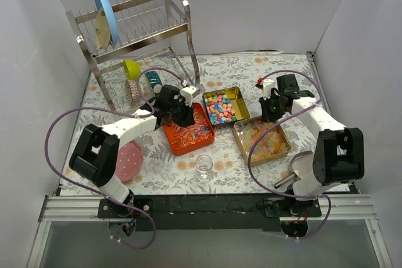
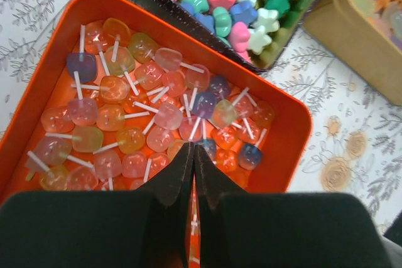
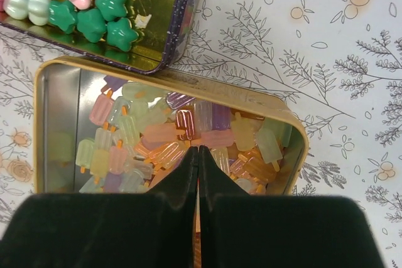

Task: Pack the candies
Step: Move the storage box to the center of the board, then pick up the spatula from the corner of the board.

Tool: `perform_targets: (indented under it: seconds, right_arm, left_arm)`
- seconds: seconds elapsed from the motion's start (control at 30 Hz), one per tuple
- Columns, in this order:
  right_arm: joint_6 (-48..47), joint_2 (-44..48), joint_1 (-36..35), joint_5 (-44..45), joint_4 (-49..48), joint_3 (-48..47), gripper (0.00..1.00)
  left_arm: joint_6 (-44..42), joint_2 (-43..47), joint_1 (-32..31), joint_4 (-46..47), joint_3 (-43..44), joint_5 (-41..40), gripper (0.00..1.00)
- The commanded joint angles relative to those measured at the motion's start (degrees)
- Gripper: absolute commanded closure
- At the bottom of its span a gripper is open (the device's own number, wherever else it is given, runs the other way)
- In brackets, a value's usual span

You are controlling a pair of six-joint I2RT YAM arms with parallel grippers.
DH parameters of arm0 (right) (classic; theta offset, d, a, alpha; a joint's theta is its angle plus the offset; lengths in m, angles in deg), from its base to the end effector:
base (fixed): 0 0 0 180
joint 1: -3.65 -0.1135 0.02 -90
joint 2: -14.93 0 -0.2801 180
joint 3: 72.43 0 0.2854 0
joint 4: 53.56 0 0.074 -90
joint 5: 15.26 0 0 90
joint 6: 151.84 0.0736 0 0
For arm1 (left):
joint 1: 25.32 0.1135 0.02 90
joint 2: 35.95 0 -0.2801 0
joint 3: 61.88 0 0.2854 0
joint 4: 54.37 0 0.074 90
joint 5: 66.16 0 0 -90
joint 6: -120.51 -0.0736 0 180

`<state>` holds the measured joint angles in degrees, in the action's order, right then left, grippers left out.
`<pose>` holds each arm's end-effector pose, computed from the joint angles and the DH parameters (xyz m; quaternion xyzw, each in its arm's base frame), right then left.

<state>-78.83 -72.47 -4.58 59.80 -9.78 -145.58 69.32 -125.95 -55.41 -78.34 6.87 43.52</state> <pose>0.3543 0.0704 0.2000 -0.2430 0.9224 0.1038 0.2818 0.3224 -0.2154 0.1884 -0.0043 0.9133 -0.3426 0.2201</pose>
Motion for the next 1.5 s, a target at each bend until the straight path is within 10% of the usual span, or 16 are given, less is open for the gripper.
perform_targets:
  seconds: [0.0, 0.77, 1.0, 1.13, 1.27, 1.47]
  right_arm:
    - [-1.4, -3.5, 0.1, 1.1, -3.0, -2.3, 0.99]
    - [-2.9, -25.2, 0.1, 7.9, -3.5, -24.1, 0.99]
    - [-7.8, -18.7, 2.0, 6.9, 9.5, -27.1, 0.99]
    - [-12.8, -5.9, 4.2, 3.5, 10.6, -20.2, 0.76]
    - [-25.0, 2.5, 7.3, -1.6, 16.4, -13.0, 0.43]
    - [-34.4, 7.3, 15.0, 2.6, 22.1, -4.1, 0.27]
  left_arm:
    - [-0.1, -4.9, -0.1, 4.6, 3.0, 0.7, 1.0]
    - [4.1, -25.5, -1.0, 9.8, 19.1, 6.2, 1.0]
    - [-0.1, -15.0, 0.0, 2.4, 17.5, 7.7, 1.0]
    - [-0.5, -6.9, 0.6, -2.0, 14.5, 7.2, 0.32]
    - [-0.3, -1.4, 1.1, -3.8, 11.5, 7.0, 0.02]
    - [0.5, 2.6, 1.5, -3.2, 7.2, 9.1, 0.02]
